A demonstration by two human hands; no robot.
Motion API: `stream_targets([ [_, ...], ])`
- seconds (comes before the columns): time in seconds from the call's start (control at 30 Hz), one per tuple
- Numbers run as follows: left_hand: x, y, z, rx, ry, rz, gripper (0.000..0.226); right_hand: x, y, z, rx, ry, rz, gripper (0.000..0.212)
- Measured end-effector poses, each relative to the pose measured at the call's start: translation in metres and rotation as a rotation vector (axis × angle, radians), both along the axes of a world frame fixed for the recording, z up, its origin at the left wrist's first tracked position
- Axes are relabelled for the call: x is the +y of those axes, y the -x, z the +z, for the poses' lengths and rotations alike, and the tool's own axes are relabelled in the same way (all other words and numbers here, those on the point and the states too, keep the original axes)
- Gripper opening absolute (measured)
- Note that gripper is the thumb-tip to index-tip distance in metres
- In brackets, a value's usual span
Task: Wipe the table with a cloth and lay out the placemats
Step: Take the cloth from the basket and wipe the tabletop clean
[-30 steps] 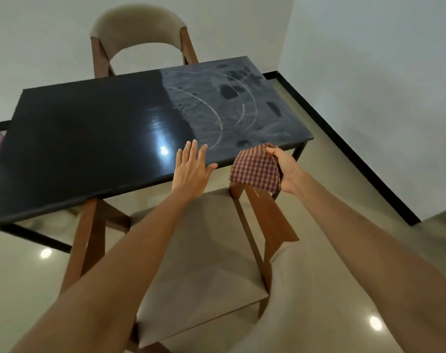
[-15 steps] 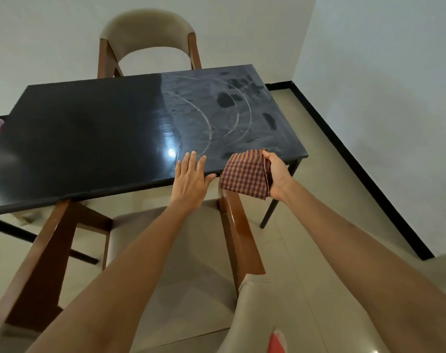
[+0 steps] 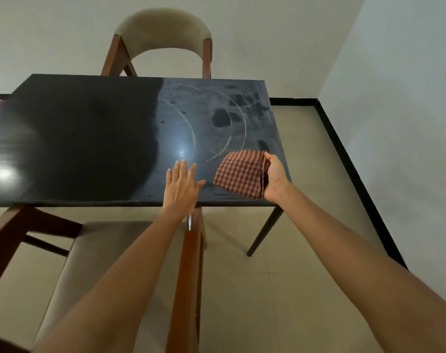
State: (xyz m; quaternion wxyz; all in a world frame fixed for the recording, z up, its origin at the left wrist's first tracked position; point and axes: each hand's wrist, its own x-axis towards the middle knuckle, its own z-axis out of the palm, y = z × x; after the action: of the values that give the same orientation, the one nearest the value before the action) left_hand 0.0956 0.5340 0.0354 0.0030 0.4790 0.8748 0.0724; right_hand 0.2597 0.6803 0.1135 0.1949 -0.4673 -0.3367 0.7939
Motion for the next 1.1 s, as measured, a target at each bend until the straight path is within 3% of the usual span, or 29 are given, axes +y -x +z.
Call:
stream_targets([
  [0.17,0.048,-0.017,0.01,-0.032,-0.023,0.004,0.062,0.058,-0.004,0.002,0.013,0.009,-0.01,0.05],
  [0.33,0.093,-0.007,0.019,-0.019,-0.015,0.085,0.058,0.117,0.01,0.011,0.006,-0.014,0.166,0.057],
  [0.5,0.161,0.003,0.017,-0.03,-0.011,0.191,0.059,0.198,0.03,0.004,-0.102,-0.081,0.304,0.025],
  [0.63,0.223,0.012,0.012,-0.052,-0.019,0.287,0.061,0.277,0.051,0.0,-0.121,-0.051,0.356,0.026],
  [0.9,0.315,0.059,0.003,-0.108,-0.043,0.464,0.062,0.388,0.152,-0.004,-0.074,-0.058,0.481,0.032],
  [1.1,0.368,0.136,-0.024,-0.132,-0.076,0.648,0.06,0.436,0.264,-0.029,-0.094,-0.057,0.685,0.026],
])
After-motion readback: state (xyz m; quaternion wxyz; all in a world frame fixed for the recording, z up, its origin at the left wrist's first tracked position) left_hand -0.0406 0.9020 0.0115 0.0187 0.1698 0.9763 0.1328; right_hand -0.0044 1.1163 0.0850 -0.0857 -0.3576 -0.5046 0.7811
